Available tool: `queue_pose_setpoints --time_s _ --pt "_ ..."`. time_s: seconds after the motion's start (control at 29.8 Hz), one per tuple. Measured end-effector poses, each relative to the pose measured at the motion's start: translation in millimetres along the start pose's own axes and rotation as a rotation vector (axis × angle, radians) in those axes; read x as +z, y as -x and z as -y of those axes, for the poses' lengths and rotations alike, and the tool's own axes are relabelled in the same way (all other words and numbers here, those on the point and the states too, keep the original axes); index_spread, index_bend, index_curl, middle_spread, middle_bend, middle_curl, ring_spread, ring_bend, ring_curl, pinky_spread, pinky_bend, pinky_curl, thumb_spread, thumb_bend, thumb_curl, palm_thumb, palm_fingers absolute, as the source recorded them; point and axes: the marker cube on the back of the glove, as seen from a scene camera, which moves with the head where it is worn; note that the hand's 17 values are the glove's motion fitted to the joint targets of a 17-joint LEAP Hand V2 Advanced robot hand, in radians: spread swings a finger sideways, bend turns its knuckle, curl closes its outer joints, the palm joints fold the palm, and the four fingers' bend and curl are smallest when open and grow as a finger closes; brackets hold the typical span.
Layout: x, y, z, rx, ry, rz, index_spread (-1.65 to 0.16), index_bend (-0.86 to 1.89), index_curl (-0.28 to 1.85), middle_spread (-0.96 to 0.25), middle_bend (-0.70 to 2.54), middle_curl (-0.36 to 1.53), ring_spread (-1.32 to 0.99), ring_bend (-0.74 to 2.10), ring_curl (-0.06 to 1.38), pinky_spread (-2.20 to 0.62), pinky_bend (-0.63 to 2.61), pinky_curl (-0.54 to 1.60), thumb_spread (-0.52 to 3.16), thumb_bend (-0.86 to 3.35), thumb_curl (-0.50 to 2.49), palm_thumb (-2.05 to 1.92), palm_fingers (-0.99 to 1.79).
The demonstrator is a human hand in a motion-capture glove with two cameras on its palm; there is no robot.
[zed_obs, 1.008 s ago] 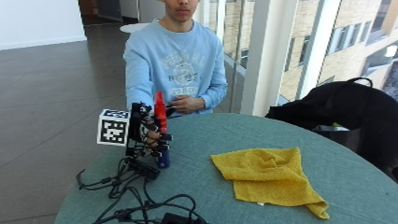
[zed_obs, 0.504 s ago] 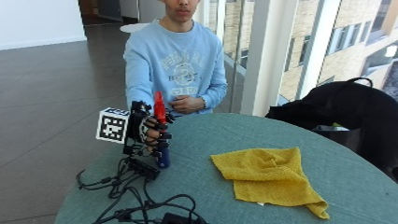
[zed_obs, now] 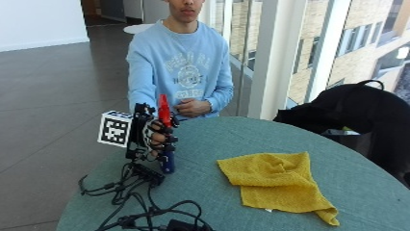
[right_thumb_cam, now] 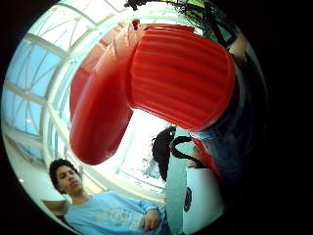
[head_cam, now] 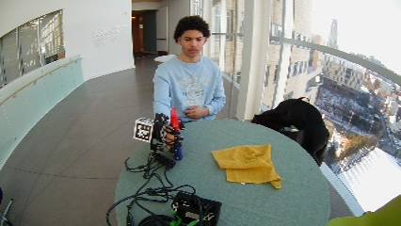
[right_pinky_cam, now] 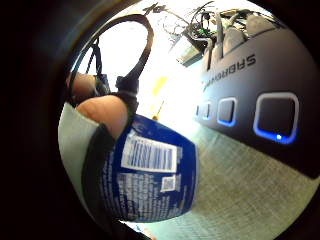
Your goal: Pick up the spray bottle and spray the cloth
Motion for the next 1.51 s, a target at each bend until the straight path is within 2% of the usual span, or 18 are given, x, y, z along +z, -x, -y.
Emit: queue_pose_setpoints --time_s 0.2,0.44,0.6,1.14,1.51 --pt "-1 7 0 0.003 0.046 0.014 -0.26 0.17 0.37 -0.11 0.34 0.45 -0.09 0.46 0.39 0.2 0.17 0.31 0.65 -0.02 0.6 1.01 1.1" --pt "14 36 6 -0.003 0.22 -0.016 -0.25 0.17 0.39 -0.1 0.33 0.46 -0.08 0.46 0.4 0.2 0.18 0.31 0.61 -0.03 0.63 1.0 1.12" --pt "33 58 9 -0.015 0.381 -0.054 -0.24 0.16 0.4 -0.1 0.33 0.47 -0.08 0.47 0.4 0.19 0.19 0.32 0.59 -0.03 0.65 0.99 1.14" --pt "116 94 40 0.037 0.708 -0.263 -0.21 0.15 0.41 -0.08 0.32 0.47 -0.06 0.51 0.41 0.16 0.22 0.35 0.58 -0.03 0.68 0.95 1.17" --pt "151 94 41 0.076 0.808 -0.366 -0.21 0.15 0.42 -0.07 0.33 0.47 -0.05 0.53 0.41 0.15 0.22 0.35 0.58 -0.03 0.69 0.93 1.18"
